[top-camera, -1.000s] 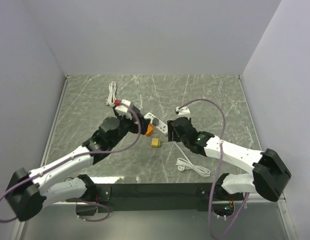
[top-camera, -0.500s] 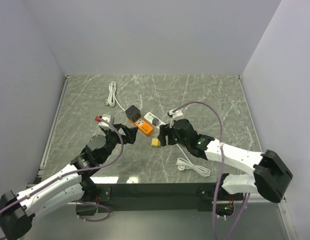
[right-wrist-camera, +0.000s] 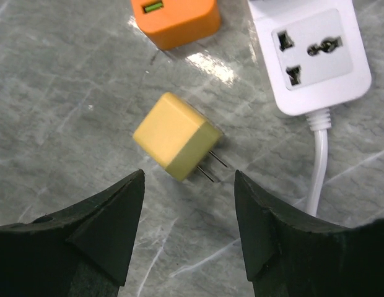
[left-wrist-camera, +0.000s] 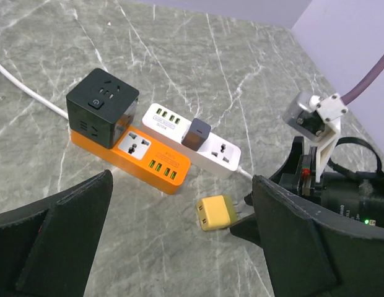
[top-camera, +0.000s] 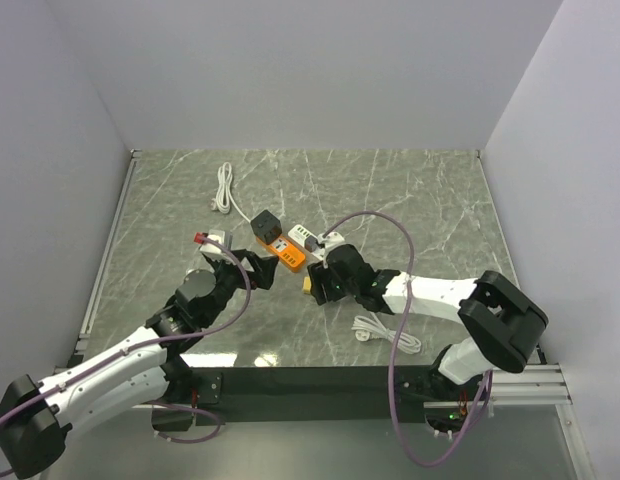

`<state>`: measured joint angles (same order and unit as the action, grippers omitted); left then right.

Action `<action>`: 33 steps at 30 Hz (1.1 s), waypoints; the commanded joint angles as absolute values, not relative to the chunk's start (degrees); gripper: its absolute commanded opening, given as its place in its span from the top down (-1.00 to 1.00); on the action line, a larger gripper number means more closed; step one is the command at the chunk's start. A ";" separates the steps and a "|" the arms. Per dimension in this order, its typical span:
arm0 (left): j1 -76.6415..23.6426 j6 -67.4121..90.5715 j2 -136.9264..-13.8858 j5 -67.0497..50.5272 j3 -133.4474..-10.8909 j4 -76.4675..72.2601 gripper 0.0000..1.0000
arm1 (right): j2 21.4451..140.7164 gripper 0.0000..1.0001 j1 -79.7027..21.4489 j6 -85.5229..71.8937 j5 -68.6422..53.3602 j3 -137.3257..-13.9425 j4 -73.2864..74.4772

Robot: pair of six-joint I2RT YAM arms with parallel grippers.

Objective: Insert the plug

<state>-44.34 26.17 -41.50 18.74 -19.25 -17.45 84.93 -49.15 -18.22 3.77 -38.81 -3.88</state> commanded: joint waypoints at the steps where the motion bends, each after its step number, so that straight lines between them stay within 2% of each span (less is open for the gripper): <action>1: -44.38 25.49 -42.27 17.23 -19.86 -20.74 -0.99 | 85.51 -0.31 -49.39 -14.95 1.33 -37.88 -10.71; 9: -44.38 25.58 -43.24 17.75 -20.39 -19.69 -0.99 | 90.00 -0.08 -49.31 -14.24 -1.06 -39.55 -10.73; 10: -44.30 25.49 -43.16 17.67 -20.30 -19.77 -0.99 | 90.52 -0.01 -49.39 -14.41 -0.88 -39.64 -10.11; 27: -44.38 24.70 -45.62 13.19 -20.92 -21.09 -0.99 | 91.23 0.19 -48.52 -12.48 -0.88 -37.35 -15.11; 30: -44.38 24.61 -45.35 13.18 -20.83 -21.09 -0.99 | 91.41 0.38 -48.52 -11.78 -1.05 -37.35 -15.47; 31: -44.30 24.70 -45.26 13.10 -20.83 -21.18 -0.99 | 91.49 0.63 -48.52 -11.60 -1.05 -37.35 -15.38; 32: -44.30 24.70 -45.44 13.01 -20.74 -21.27 -0.99 | 91.67 1.00 -48.52 -11.69 -0.97 -37.35 -15.21; 33: -44.30 24.61 -45.61 12.83 -20.83 -21.36 -0.99 | 91.76 1.00 -48.52 -11.78 -0.53 -37.44 -15.21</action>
